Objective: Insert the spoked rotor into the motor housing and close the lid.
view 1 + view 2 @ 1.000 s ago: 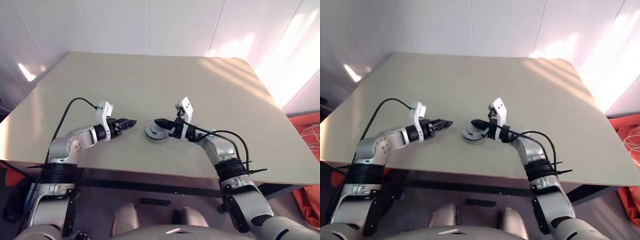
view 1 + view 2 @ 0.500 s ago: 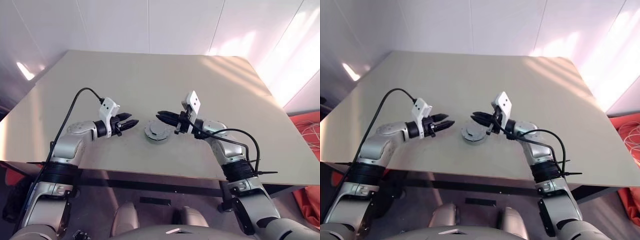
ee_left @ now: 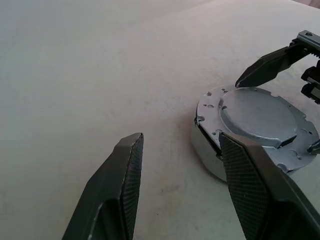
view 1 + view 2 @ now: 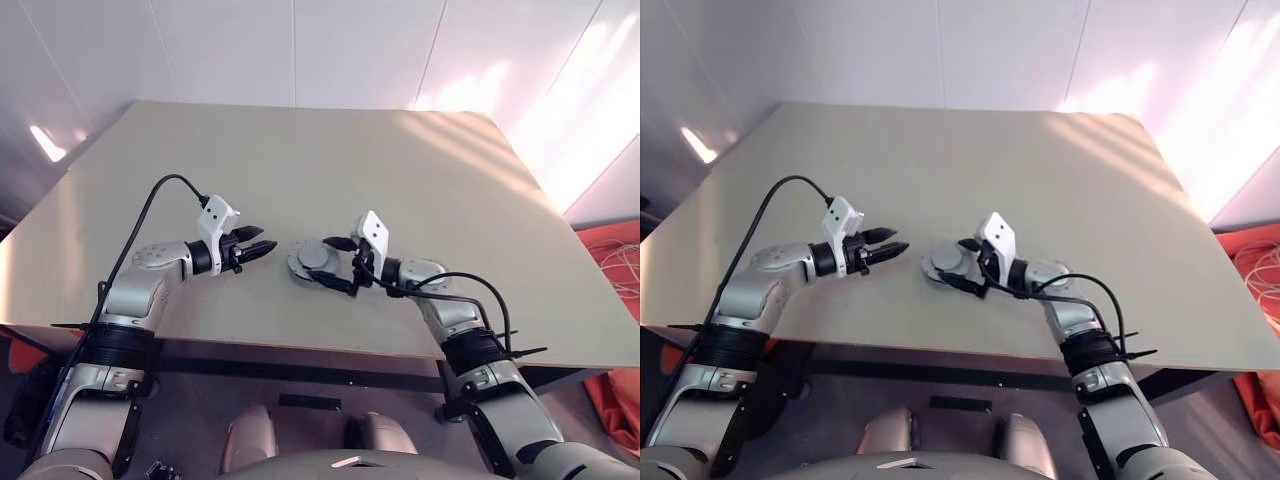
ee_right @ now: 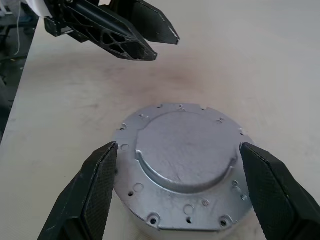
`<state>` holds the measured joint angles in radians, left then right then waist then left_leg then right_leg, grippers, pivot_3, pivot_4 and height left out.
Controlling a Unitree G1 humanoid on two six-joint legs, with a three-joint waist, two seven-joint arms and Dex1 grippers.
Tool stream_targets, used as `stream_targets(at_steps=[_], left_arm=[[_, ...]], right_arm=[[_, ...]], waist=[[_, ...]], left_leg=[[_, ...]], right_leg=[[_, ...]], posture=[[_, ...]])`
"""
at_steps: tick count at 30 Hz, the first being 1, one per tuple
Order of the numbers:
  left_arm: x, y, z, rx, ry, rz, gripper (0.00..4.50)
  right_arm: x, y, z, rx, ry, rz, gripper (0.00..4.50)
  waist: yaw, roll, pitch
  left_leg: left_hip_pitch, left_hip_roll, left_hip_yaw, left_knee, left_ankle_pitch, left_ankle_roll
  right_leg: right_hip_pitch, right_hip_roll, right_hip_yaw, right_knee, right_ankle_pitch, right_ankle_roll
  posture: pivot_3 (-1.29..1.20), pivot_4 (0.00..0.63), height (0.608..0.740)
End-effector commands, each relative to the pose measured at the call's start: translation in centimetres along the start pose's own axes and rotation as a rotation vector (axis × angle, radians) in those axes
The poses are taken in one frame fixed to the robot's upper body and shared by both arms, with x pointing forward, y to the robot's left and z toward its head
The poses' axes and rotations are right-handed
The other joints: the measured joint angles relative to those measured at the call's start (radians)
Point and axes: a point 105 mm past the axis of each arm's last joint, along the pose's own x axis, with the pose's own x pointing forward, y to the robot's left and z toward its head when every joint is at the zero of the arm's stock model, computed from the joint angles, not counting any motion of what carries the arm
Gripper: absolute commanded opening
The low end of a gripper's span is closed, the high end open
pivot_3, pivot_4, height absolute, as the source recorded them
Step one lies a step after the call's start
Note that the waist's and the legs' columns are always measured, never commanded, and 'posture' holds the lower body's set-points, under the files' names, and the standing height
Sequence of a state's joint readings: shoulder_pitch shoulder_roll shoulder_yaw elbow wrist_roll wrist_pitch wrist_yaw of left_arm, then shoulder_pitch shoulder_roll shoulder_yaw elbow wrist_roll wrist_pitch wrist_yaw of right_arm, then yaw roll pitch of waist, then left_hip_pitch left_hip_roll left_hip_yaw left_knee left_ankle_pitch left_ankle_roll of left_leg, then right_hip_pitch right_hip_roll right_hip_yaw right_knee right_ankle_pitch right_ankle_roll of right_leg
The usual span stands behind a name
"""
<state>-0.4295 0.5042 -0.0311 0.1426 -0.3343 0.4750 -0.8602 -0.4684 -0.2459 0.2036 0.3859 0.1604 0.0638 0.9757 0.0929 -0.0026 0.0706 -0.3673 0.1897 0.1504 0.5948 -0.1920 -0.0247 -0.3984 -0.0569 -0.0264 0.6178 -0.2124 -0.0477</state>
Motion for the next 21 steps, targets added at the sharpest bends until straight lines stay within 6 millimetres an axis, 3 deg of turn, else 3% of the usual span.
stream_targets(at_steps=[1,13,18,21], left_arm=[[-0.2,0.2,1.5,0.055,-0.038,0.007,2.58],[-0.4,0.2,1.2,0.061,-0.034,0.026,2.58],[-0.5,0.4,1.3,0.065,-0.035,0.037,2.58],[-0.5,0.5,1.4,0.067,-0.036,0.040,2.58]], right_arm=[[0.5,-0.3,1.2,-0.040,-0.027,0.008,4.45],[1.8,-1.2,0.6,-0.037,0.001,-0.028,4.45],[1.9,-1.6,0.5,-0.049,0.010,-0.052,3.25],[1.9,-1.8,0.5,-0.057,0.015,-0.056,3.12]], waist=[[0.000,0.000,0.000],[-0.001,0.000,0.000],[-0.001,0.000,0.000],[-0.001,0.000,0.000]], left_leg=[[0.000,0.000,0.000,0.000,0.000,0.000],[0.001,0.000,0.000,0.001,0.000,0.000],[0.001,0.000,0.000,0.000,0.000,0.000],[0.001,0.000,0.000,0.001,0.000,0.000]], right_leg=[[0.000,0.000,0.000,0.000,0.000,0.000],[0.000,0.000,0.000,0.001,0.000,0.000],[0.000,0.000,0.000,0.001,0.000,0.000],[0.000,0.000,0.000,0.001,0.000,0.000]], posture=[[0.00,0.000,0.740],[0.00,0.000,0.740],[0.00,0.000,0.740],[0.00,0.000,0.740]])
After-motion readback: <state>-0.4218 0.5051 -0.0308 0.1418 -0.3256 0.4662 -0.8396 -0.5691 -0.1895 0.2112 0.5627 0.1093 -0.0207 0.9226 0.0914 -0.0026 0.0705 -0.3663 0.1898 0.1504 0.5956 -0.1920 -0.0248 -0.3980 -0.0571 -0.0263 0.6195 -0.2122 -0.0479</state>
